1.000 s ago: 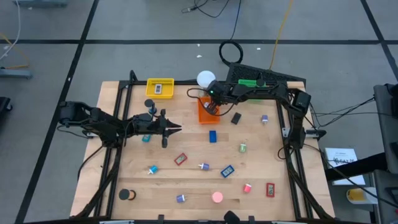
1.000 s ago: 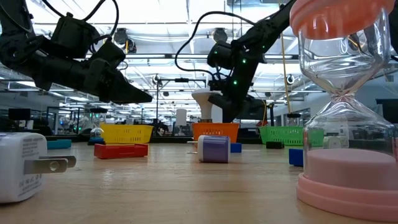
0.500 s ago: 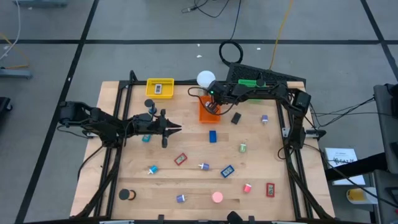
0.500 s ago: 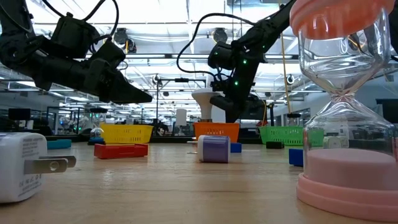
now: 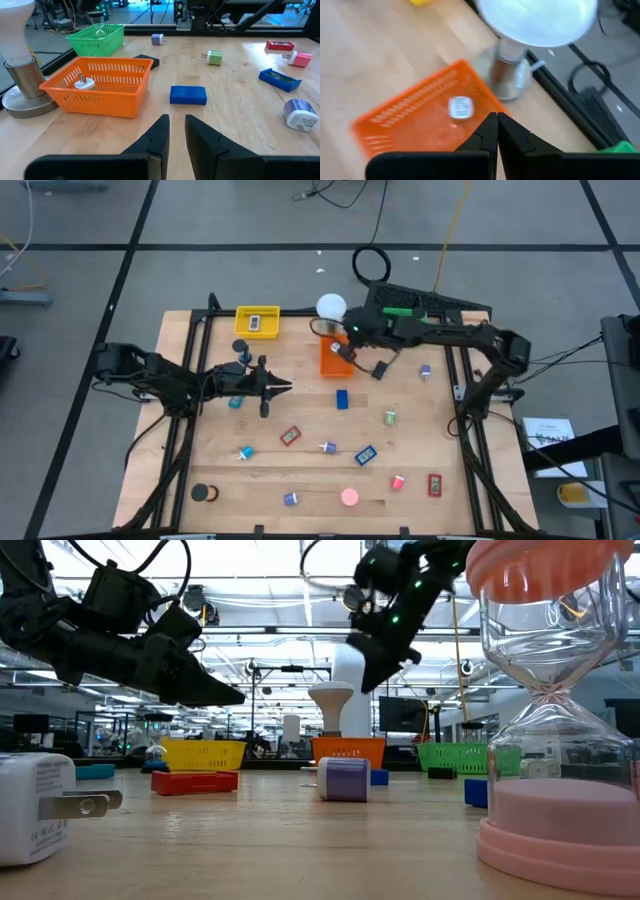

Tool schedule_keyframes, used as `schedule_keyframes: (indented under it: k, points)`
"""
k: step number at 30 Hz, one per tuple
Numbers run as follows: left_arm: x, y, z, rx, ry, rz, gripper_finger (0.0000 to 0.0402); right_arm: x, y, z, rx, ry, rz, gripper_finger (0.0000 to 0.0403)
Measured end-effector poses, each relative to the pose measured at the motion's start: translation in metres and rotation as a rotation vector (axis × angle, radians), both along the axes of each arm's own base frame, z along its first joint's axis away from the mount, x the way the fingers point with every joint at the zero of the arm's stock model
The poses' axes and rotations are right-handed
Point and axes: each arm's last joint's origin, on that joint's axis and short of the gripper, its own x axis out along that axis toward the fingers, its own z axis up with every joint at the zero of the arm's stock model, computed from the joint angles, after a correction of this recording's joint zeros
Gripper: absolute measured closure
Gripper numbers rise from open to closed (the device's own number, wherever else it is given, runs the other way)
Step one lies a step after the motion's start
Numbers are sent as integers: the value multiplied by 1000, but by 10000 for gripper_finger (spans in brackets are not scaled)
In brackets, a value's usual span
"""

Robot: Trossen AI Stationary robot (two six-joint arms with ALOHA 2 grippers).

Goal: Pick & Place Office items
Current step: Put the light blue digital clock into the yellow bin

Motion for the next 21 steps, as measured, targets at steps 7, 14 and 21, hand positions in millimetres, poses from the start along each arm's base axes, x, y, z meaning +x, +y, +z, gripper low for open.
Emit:
schedule_keyframes:
  k: [7, 14, 21]
  points:
    - [0, 0, 0, 0, 1, 0, 337, -39, 45, -20, -33, -169, 87, 402]
    - [0, 0, 0, 2, 1, 7, 337, -77, 65, -38, -52, -310, 117, 403]
    - [0, 0, 0, 5, 3, 13, 337, -93, 68, -35, -85, -417, 121, 403]
